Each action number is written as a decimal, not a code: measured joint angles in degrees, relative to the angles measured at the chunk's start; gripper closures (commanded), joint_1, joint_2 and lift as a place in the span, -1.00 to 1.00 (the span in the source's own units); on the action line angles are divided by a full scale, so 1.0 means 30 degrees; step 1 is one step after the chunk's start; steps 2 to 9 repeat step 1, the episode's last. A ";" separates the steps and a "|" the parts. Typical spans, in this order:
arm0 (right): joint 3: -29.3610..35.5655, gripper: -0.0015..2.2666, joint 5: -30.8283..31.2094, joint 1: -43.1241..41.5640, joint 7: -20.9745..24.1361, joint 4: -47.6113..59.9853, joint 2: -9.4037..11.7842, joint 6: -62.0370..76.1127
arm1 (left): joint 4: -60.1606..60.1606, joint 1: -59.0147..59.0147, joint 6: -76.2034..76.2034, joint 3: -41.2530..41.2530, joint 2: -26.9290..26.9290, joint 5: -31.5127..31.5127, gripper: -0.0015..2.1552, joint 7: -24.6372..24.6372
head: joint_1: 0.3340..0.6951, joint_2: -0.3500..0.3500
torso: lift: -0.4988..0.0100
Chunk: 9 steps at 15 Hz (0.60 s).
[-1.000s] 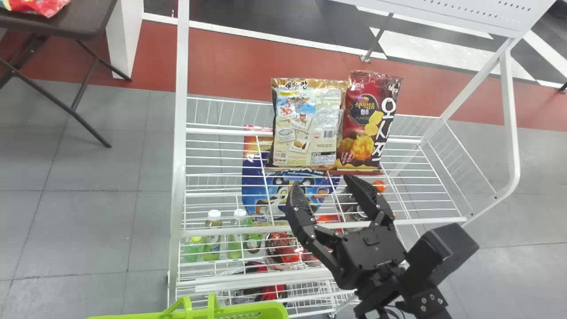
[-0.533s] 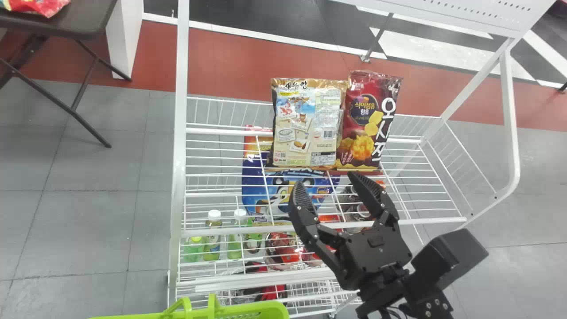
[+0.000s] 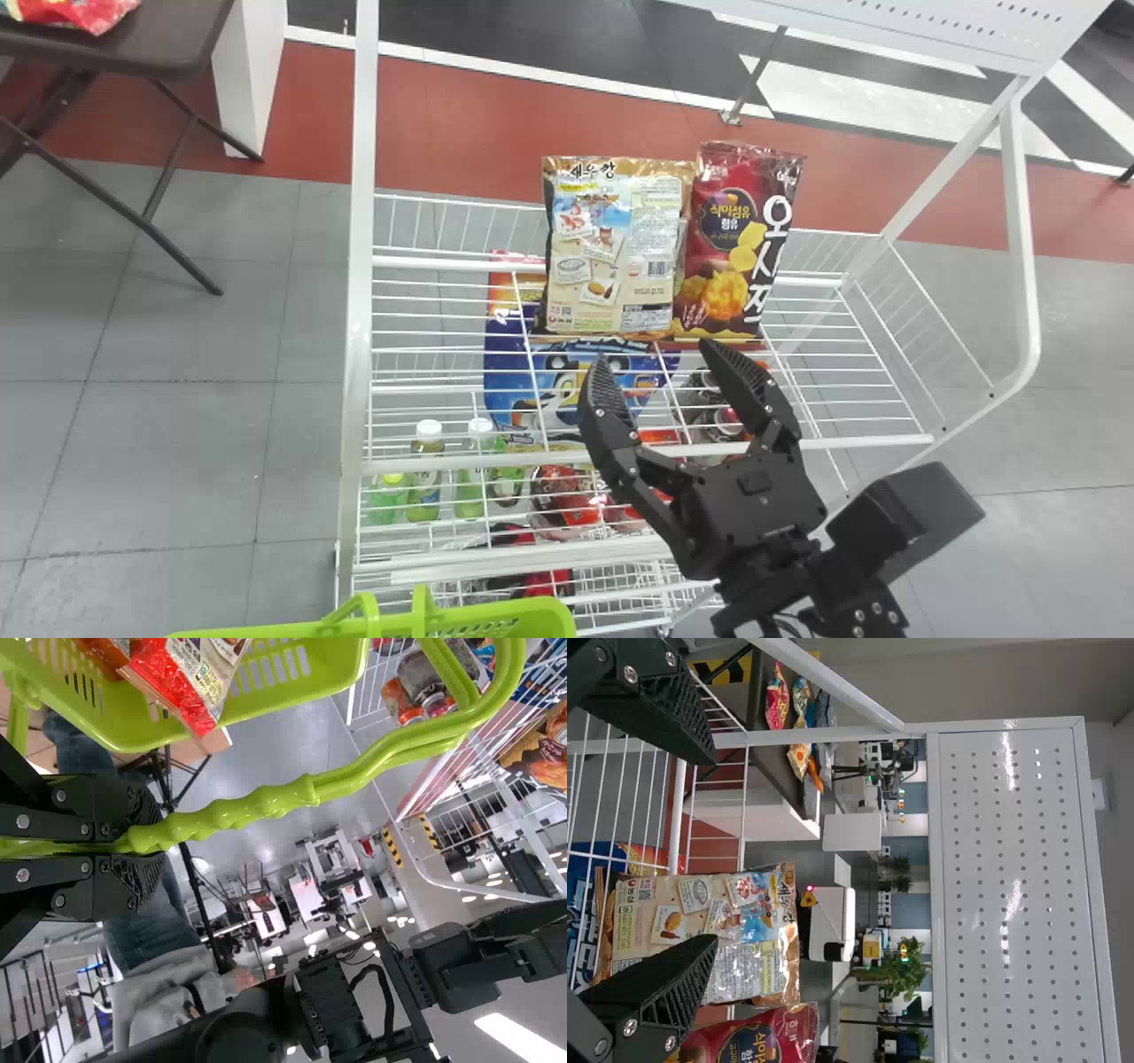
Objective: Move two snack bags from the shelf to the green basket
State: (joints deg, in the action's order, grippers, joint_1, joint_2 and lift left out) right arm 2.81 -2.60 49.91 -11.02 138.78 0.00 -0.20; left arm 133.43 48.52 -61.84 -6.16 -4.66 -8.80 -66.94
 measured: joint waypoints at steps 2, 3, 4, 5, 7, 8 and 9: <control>-0.0062 -0.90 0.0051 -0.0009 0.0012 -0.0024 0.0000 0.0056 | -0.0003 0.0016 -0.0007 0.0037 0.0000 -0.0010 0.99 0.0078 | 1.00 -1.00 | 0.90; -0.0062 -0.90 0.0051 -0.0009 0.0012 -0.0024 0.0000 0.0056 | -0.0003 0.0016 -0.0007 0.0037 0.0000 -0.0010 0.99 0.0078 | 1.00 -1.00 | 0.90; -0.0062 -0.90 0.0051 -0.0009 0.0012 -0.0024 0.0000 0.0056 | -0.0003 0.0016 -0.0007 0.0037 0.0000 -0.0010 0.99 0.0078 | 1.00 -1.00 | 0.90; -0.0062 -0.90 0.0051 -0.0009 0.0012 -0.0024 0.0000 0.0056 | -0.0003 0.0016 -0.0007 0.0037 0.0000 -0.0010 0.99 0.0078 | 1.00 -1.00 | 0.90; -0.0062 -0.90 0.0051 -0.0009 0.0012 -0.0024 0.0000 0.0056 | -0.0003 0.0016 -0.0007 0.0037 0.0000 -0.0010 0.99 0.0078 | 1.00 -1.00 | 0.90; -0.0062 -0.90 0.0051 -0.0009 0.0012 -0.0024 0.0000 0.0056 | -0.0003 0.0016 -0.0007 0.0037 0.0000 -0.0010 0.99 0.0078 | 1.00 -1.00 | 0.90; -0.0062 -0.90 0.0051 -0.0009 0.0012 -0.0024 0.0000 0.0056 | -0.0003 0.0016 -0.0007 0.0037 0.0000 -0.0010 0.99 0.0078 | 1.00 -1.00 | 0.90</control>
